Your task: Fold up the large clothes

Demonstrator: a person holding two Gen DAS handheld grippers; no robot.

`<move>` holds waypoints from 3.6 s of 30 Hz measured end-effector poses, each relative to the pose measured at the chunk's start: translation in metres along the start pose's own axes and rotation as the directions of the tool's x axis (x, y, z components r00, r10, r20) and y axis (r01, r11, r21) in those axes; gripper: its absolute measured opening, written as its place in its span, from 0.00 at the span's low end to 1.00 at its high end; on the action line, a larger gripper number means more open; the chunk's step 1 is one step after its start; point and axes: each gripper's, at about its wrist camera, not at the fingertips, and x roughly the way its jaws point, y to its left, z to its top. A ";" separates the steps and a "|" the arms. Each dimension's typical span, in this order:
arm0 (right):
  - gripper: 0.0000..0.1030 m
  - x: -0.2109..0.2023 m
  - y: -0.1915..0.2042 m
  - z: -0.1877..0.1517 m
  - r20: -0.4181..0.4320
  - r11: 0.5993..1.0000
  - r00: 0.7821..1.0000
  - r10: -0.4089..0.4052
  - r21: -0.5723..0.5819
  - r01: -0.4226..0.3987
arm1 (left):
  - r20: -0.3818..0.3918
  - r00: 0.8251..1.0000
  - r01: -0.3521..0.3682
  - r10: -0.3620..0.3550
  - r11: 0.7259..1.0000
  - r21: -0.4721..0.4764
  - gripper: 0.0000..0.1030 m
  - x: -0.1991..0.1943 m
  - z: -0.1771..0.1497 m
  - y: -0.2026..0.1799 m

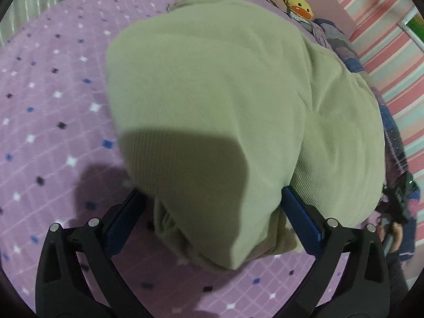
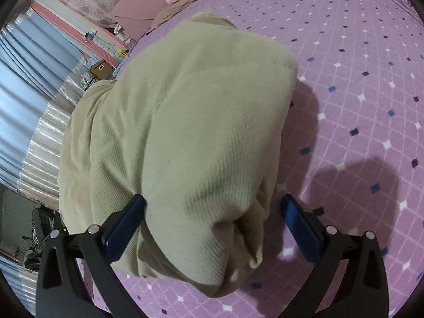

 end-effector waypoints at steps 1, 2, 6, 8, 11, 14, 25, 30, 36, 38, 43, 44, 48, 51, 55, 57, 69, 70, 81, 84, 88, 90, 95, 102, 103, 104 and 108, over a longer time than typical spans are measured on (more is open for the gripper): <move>0.98 0.002 0.001 0.000 -0.004 1.000 1.000 0.000 0.002 0.000 | -0.011 1.000 0.010 -0.010 1.000 0.004 0.97 0.004 0.002 0.000; 0.98 0.001 -0.001 -0.003 -0.007 1.000 1.000 0.001 0.006 -0.001 | -0.017 1.000 0.011 -0.010 1.000 0.009 0.97 0.007 0.005 -0.002; 0.98 0.004 0.005 0.000 -0.013 1.000 1.000 -0.001 -0.003 0.001 | -0.027 1.000 0.001 0.001 0.998 0.063 0.86 0.013 0.012 -0.013; 0.92 0.003 0.012 0.004 -0.007 1.000 1.000 -0.002 -0.025 0.002 | -0.023 0.999 -0.028 0.030 0.994 0.106 0.78 0.012 0.015 -0.025; 0.75 -0.001 0.028 0.006 0.006 0.997 1.000 -0.020 -0.074 0.021 | -0.021 0.998 -0.058 0.061 0.988 0.141 0.67 0.010 0.015 -0.033; 0.63 -0.003 0.037 0.010 -0.002 0.994 0.999 -0.045 -0.099 0.044 | -0.020 0.997 -0.075 0.079 0.985 0.157 0.57 0.007 0.019 -0.040; 0.30 -0.033 0.086 0.032 0.039 0.966 0.987 -0.155 -0.202 0.159 | 0.039 0.981 -0.196 0.192 0.955 0.224 0.31 -0.012 0.039 -0.082; 0.26 -0.090 0.151 0.046 0.179 0.926 0.973 -0.149 -0.320 0.201 | 0.116 0.971 -0.228 0.207 0.951 0.208 0.28 -0.047 0.054 -0.098; 0.26 -0.181 0.193 -0.001 0.346 0.853 0.936 -0.064 -0.468 0.231 | 0.219 0.959 -0.230 0.181 0.948 0.220 0.28 -0.122 -0.001 -0.113; 0.26 -0.209 0.180 -0.030 0.367 0.843 0.929 -0.057 -0.481 0.241 | 0.243 0.956 -0.218 0.162 0.950 0.223 0.28 -0.143 -0.035 -0.116; 0.26 -0.229 0.119 -0.092 0.347 0.858 0.931 -0.112 -0.440 0.266 | 0.243 0.959 -0.209 0.145 0.941 0.266 0.29 -0.146 -0.111 -0.138; 0.26 -0.219 0.099 -0.101 0.317 0.862 0.938 -0.143 -0.426 0.275 | 0.225 0.963 -0.206 0.146 0.940 0.273 0.29 -0.139 -0.126 -0.138; 0.27 -0.182 0.047 -0.125 0.219 0.876 0.950 -0.225 -0.382 0.295 | 0.168 0.973 -0.203 0.161 0.940 0.275 0.30 -0.113 -0.156 -0.123; 0.29 -0.174 0.034 -0.137 0.215 0.880 0.948 -0.236 -0.366 0.303 | 0.151 0.982 -0.150 0.113 0.955 0.257 0.33 -0.105 -0.154 -0.115; 0.32 -0.169 0.032 -0.140 0.216 0.877 0.945 -0.245 -0.367 0.311 | 0.166 0.980 -0.154 0.108 0.945 0.290 0.37 -0.103 -0.168 -0.105; 0.35 -0.164 0.034 -0.138 0.207 0.879 0.946 -0.248 -0.364 0.309 | 0.176 0.979 -0.154 0.103 0.939 0.307 0.39 -0.102 -0.173 -0.103; 0.87 -0.201 0.012 -0.153 0.241 0.893 0.913 -0.329 -0.236 0.384 | 0.259 0.945 -0.266 0.199 0.930 0.254 0.97 -0.152 -0.186 -0.091; 0.87 -0.206 0.013 -0.155 0.242 0.892 0.909 -0.338 -0.225 0.392 | 0.261 0.942 -0.275 0.209 0.929 0.247 0.97 -0.157 -0.184 -0.094; 0.98 -0.263 0.119 -0.192 0.369 0.885 0.869 -0.330 -0.200 0.420 | 0.315 0.891 -0.410 0.327 0.878 0.248 0.97 -0.220 -0.201 -0.171; 0.98 -0.282 0.149 -0.200 0.414 0.866 0.841 -0.348 -0.201 0.457 | 0.334 0.873 -0.444 0.356 0.864 0.239 0.97 -0.238 -0.205 -0.189; 0.98 -0.300 0.177 -0.208 0.416 0.871 0.847 -0.330 -0.211 0.444 | 0.365 0.857 -0.461 0.363 0.857 0.230 0.97 -0.263 -0.212 -0.209; 0.98 -0.305 0.192 -0.215 0.422 0.863 0.846 -0.326 -0.232 0.448 | 0.392 0.866 -0.421 0.310 0.875 0.239 0.97 -0.280 -0.217 -0.218; 0.98 -0.319 0.218 -0.224 0.447 0.853 0.838 -0.313 -0.257 0.455 | 0.396 0.887 -0.339 0.237 0.917 0.211 0.97 -0.307 -0.223 -0.220; 0.98 -0.327 0.241 -0.230 0.483 0.833 0.818 -0.313 -0.274 0.480 | 0.395 0.888 -0.339 0.235 0.915 0.218 0.97 -0.317 -0.227 -0.224; 0.98 -0.327 0.240 -0.229 0.483 0.836 0.819 -0.311 -0.271 0.477 | 0.396 0.887 -0.343 0.238 0.914 0.218 0.97 -0.316 -0.227 -0.224; 0.98 -0.328 0.240 -0.228 0.481 0.837 0.820 -0.311 -0.270 0.476 | 0.399 0.884 -0.349 0.243 0.911 0.219 0.97 -0.316 -0.228 -0.224; 0.98 -0.328 0.240 -0.228 0.483 0.832 0.815 -0.320 -0.269 0.486 | 0.389 0.888 -0.347 0.244 0.911 0.222 0.97 -0.312 -0.228 -0.225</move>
